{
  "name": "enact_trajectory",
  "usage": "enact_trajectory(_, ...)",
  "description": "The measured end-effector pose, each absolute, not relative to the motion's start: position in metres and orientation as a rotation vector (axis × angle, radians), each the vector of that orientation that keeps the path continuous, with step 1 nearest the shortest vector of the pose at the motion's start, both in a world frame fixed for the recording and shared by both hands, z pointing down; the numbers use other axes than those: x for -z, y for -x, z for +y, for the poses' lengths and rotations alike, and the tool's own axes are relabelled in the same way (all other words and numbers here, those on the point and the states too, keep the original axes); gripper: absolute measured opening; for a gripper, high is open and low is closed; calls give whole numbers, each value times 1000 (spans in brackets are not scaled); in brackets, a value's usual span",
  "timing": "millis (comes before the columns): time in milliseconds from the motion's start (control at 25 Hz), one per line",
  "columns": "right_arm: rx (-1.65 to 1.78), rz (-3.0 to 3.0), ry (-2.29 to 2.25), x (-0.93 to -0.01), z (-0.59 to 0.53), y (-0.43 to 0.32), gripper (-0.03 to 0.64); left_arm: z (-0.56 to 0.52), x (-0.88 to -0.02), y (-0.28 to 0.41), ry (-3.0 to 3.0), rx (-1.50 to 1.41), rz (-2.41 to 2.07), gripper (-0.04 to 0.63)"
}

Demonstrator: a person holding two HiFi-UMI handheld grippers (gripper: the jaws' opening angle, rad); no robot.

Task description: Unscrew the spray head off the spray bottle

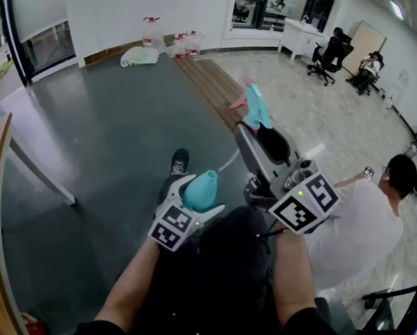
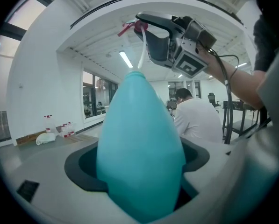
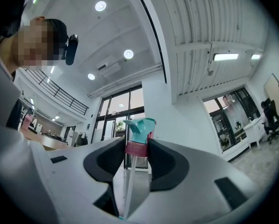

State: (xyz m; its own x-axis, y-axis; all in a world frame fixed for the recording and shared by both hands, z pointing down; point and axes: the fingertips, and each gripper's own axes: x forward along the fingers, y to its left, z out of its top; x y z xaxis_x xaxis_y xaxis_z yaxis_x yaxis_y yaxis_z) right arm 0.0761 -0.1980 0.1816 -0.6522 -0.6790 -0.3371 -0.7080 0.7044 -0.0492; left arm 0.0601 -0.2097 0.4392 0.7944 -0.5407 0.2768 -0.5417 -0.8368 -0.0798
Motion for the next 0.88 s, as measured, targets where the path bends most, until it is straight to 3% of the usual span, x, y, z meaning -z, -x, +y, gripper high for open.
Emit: enact_trajectory(880, -65, 2580, 1426, -278, -219, -99, 149, -252, -375, -26, -2876, -260, -1197, 440)
